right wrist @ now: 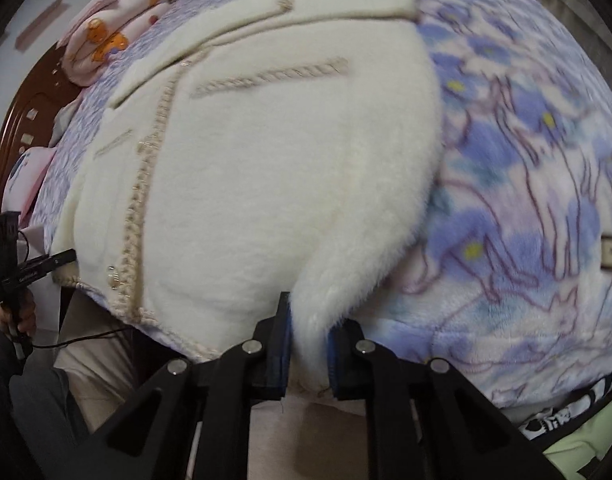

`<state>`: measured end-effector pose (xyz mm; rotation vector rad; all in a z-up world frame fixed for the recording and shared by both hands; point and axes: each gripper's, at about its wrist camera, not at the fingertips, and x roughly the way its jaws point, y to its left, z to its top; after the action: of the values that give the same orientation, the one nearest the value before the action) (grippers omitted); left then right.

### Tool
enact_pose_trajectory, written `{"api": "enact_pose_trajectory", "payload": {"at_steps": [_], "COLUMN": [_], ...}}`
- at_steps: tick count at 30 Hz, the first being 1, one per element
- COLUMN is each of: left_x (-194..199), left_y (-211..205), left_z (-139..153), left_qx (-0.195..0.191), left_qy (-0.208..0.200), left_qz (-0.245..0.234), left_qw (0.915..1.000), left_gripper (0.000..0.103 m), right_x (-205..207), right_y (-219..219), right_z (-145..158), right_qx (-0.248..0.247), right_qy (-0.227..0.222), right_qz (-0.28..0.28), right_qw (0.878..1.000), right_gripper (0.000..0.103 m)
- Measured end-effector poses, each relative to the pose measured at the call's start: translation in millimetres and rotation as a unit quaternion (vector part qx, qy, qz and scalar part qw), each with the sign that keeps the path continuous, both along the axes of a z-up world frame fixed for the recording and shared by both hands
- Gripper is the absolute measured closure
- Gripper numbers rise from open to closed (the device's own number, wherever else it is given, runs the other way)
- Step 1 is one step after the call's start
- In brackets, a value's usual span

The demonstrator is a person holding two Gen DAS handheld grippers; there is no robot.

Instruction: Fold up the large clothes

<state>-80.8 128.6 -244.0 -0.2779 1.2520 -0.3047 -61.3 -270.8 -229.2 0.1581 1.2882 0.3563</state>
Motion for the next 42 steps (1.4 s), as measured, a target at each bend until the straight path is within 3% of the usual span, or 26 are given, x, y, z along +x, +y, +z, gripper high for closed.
{"api": "enact_pose_trajectory", "payload": {"at_steps": [3, 6, 12, 17, 20, 23, 24, 26, 28, 30, 32, 42], "left_x": [7, 27, 99, 185, 245, 291, 308, 336, 350, 360, 367, 382], "left_y": [11, 20, 42, 79, 96, 99, 98, 86, 74, 67, 66, 82], "left_z": [27, 60, 113, 130, 124, 109, 100, 77, 65, 56, 51, 35], "left_qx": [-0.087, -0.167, -0.210, -0.189, -0.164, -0.162, -0.165, -0.120, -0.058, -0.024, -0.006, 0.048], "left_qy": [-0.020, -0.058, -0.113, -0.127, -0.114, -0.087, -0.071, -0.031, -0.026, -0.030, -0.036, -0.058], "left_qz": [0.031, 0.064, 0.121, 0.173, 0.205, 0.210, 0.200, 0.188, 0.179, 0.164, 0.157, 0.119], "left_qw": [0.9955, 0.9822, 0.9634, 0.9583, 0.9582, 0.9604, 0.9632, 0.9742, 0.9819, 0.9858, 0.9869, 0.9901], "left_gripper": [0.091, 0.092, 0.092, 0.091, 0.087, 0.078, 0.072, 0.062, 0.057, 0.049, 0.041, 0.041], "right_x": [10, 25, 95, 185, 238, 283, 292, 307, 318, 326, 332, 375], "right_y": [-1, -5, -21, -46, -63, -65, -62, -59, -61, -66, -69, -58], "right_z": [21, 55, 121, 152, 145, 123, 114, 97, 79, 60, 46, 9], "right_qx": [0.038, 0.105, 0.199, 0.214, 0.217, 0.198, 0.186, 0.140, 0.128, 0.123, 0.106, 0.068], "right_qy": [-0.013, -0.045, -0.113, -0.150, -0.133, -0.109, -0.106, -0.105, -0.090, -0.073, -0.063, -0.055], "right_qz": [0.003, -0.002, -0.062, -0.137, -0.194, -0.205, -0.203, -0.205, -0.207, -0.215, -0.211, -0.166], "right_qw": [0.999, 0.993, 0.972, 0.956, 0.947, 0.952, 0.955, 0.963, 0.966, 0.966, 0.970, 0.982], "right_gripper": [0.090, 0.090, 0.090, 0.090, 0.086, 0.073, 0.063, 0.051, 0.051, 0.051, 0.051, 0.051]}}
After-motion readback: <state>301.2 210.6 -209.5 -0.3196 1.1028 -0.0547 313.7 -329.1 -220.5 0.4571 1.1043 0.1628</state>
